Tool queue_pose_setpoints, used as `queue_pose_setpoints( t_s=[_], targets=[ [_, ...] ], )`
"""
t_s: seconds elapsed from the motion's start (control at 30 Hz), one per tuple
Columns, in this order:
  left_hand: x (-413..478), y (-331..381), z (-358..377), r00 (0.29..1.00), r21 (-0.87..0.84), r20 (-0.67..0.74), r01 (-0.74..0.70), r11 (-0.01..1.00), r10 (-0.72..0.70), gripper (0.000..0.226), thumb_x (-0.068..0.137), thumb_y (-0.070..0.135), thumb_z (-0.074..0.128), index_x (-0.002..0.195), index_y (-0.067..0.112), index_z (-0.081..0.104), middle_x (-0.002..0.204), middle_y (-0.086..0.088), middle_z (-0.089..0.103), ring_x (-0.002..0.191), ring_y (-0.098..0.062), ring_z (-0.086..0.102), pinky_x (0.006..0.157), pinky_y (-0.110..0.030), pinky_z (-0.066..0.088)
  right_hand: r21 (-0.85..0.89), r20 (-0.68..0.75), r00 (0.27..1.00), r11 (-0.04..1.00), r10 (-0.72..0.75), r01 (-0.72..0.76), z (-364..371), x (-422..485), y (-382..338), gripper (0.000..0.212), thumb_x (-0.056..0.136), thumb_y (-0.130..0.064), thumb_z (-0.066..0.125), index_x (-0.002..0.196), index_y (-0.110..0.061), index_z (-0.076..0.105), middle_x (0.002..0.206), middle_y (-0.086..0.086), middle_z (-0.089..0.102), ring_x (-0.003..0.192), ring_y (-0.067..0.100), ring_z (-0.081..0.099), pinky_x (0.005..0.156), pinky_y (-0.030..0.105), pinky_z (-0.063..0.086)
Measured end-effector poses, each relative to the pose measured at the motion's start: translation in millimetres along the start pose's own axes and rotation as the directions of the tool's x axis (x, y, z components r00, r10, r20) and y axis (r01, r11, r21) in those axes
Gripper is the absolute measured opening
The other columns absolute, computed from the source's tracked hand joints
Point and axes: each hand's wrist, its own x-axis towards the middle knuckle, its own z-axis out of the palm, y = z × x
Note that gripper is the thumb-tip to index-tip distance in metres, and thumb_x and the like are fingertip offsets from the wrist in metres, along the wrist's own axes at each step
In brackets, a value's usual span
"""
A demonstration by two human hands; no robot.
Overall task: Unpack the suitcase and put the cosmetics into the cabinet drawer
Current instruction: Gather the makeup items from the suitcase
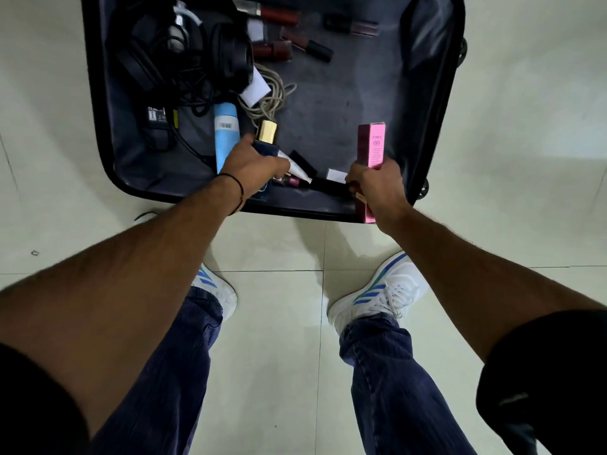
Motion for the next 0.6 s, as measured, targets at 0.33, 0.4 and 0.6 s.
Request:
queue_pose_setpoints(
  t_s=[0.33, 0.4, 0.6],
  targets=[
    [15.7, 28.2, 24.2, 0.987, 0.34, 0.139, 0.029, 0.94, -0.081, 0.041, 0.06, 0.023, 0.066, 0.099, 0.01, 0.06, 0.099, -0.01, 0.063, 0.085, -0.028, 0.062, 0.065, -0.026, 0.045, 0.045, -0.007, 0.999, 0.999, 0.032, -0.032, -5.7, 13.1, 2.8, 0.013, 0.081, -0.002, 0.058, 0.083, -0.015, 0.056, 0.077, 0.01, 0.061, 0.07, 0.022, 0.058, 0.07, 0.037, 0.055],
    [19.9, 33.4, 27.8, 0.986, 0.353, 0.13, 0.051, 0.934, -0.103, 0.044, 0.058, 0.024, 0.065, 0.098, 0.007, 0.065, 0.101, -0.014, 0.065, 0.09, -0.031, 0.065, 0.067, -0.032, 0.047, 0.048, -0.016, 0.999, 0.998, 0.036, -0.035, -9.2, 14.2, 2.6, 0.013, 0.083, -0.001, 0.058, 0.082, -0.014, 0.056, 0.081, 0.011, 0.062, 0.072, 0.022, 0.058, 0.072, 0.035, 0.054],
    [26.4, 38.2, 34.3, 0.997, 0.4, 0.044, 0.044, 0.915, -0.067, 0.039, 0.072, 0.029, 0.067, 0.106, 0.01, 0.062, 0.104, -0.007, 0.06, 0.089, -0.026, 0.056, 0.068, -0.028, 0.043, 0.098, -0.005, 0.999, 0.994, 0.052, -0.051, -14.2, 12.2, 0.4, 0.014, 0.087, 0.0, 0.057, 0.082, -0.014, 0.056, 0.077, 0.007, 0.061, 0.072, 0.02, 0.057, 0.07, 0.032, 0.05]
  ],
)
